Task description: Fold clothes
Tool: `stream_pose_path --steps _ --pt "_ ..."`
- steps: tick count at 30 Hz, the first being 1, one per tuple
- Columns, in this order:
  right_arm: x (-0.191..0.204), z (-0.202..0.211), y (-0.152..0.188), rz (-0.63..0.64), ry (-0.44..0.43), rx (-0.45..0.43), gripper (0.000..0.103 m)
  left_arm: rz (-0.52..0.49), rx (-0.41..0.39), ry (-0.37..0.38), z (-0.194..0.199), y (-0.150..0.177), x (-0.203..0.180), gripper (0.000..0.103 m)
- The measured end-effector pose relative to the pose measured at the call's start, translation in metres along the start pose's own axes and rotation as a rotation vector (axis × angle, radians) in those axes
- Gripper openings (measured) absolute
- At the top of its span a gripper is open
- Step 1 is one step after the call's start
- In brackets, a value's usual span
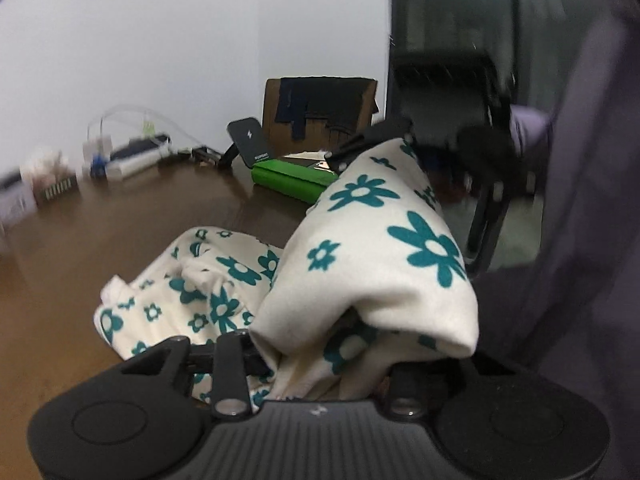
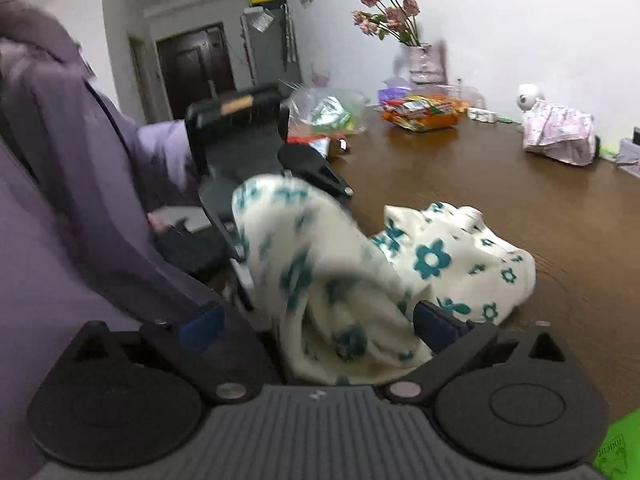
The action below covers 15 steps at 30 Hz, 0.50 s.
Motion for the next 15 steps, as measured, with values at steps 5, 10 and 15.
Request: stream_pose_path --steps 5,10,15 --pt "-0.006 -0.020 0.000 0.084 0.081 -0.070 0.091 0.131 0.003 0.110 0.007 -0.006 0.013 0.035" --pt "-0.034 -0.022 -0.012 -0.236 -0.076 -0.017 0.050 0.369 0.008 0.153 0.008 0.003 0.038 0.046" --pt "-0.068 -0.005 -0.013 -0.585 -0.102 -0.127 0.040 0.627 -0.036 0.094 0.007 0.014 0.069 0.063"
Point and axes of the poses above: each gripper's, at about its wrist camera, not at the fingertips, and z roughly against the way its jaws point, x to its left, y to its underside, the point moved 3 cm from there along -z, roughly the way its jaws point, and after that the axes turned 15 degrees about -z, right-handed, at the moved point
